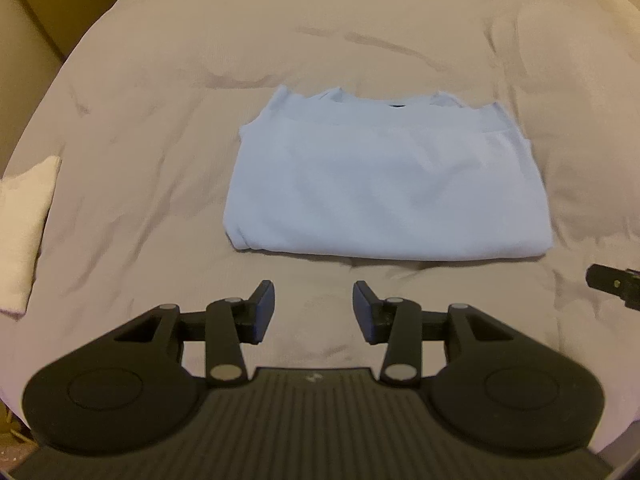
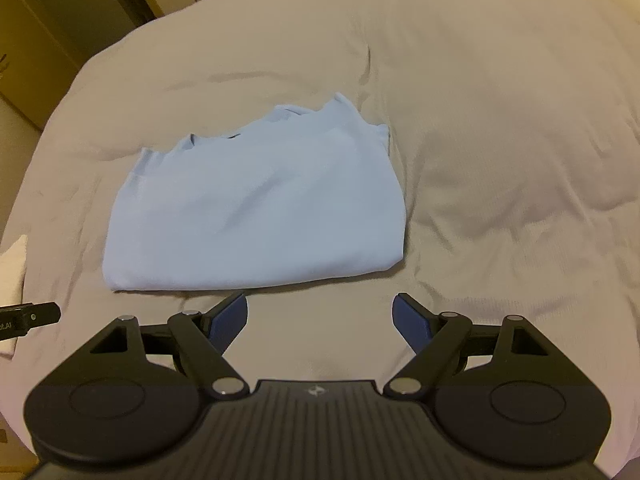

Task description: Fold clothes

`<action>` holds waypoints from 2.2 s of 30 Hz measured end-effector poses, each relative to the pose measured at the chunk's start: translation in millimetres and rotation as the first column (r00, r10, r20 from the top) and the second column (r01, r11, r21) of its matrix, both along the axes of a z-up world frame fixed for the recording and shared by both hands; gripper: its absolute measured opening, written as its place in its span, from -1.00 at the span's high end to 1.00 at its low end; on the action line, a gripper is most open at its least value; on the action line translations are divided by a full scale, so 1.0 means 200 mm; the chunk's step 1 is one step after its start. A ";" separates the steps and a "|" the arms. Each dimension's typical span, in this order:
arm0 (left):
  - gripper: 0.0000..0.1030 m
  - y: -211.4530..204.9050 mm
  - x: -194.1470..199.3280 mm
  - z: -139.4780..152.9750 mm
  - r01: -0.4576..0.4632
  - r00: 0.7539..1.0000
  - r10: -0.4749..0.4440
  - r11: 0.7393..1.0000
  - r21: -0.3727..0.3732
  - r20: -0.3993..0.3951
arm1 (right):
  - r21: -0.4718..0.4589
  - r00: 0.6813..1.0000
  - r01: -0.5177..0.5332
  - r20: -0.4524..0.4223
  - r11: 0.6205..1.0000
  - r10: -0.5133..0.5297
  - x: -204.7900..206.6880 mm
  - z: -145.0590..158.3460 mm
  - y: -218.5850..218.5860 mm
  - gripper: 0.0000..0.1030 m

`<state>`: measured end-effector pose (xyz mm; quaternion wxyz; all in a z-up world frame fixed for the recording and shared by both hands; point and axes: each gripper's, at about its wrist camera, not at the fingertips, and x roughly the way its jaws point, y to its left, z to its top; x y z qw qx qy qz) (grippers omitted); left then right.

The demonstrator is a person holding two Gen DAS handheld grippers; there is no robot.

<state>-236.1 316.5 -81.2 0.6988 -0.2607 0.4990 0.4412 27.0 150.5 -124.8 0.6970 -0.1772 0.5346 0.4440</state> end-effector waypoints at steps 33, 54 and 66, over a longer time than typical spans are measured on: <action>0.24 0.53 -0.32 -0.39 0.268 0.954 -0.244 0.955 -0.131 0.175 | 0.099 0.859 0.496 -0.201 0.862 -0.471 -0.26 -0.36 -0.01 -0.58; 0.35 0.93 -0.15 -0.96 0.090 0.939 0.009 0.959 -0.269 0.344 | 0.199 0.553 0.812 -0.565 0.549 -0.613 0.35 -1.17 -0.11 0.40; 0.32 1.06 -0.42 -0.85 0.074 0.866 0.113 0.934 -0.350 0.486 | 0.226 0.838 0.110 0.503 0.968 -0.212 -0.25 -0.55 0.55 0.68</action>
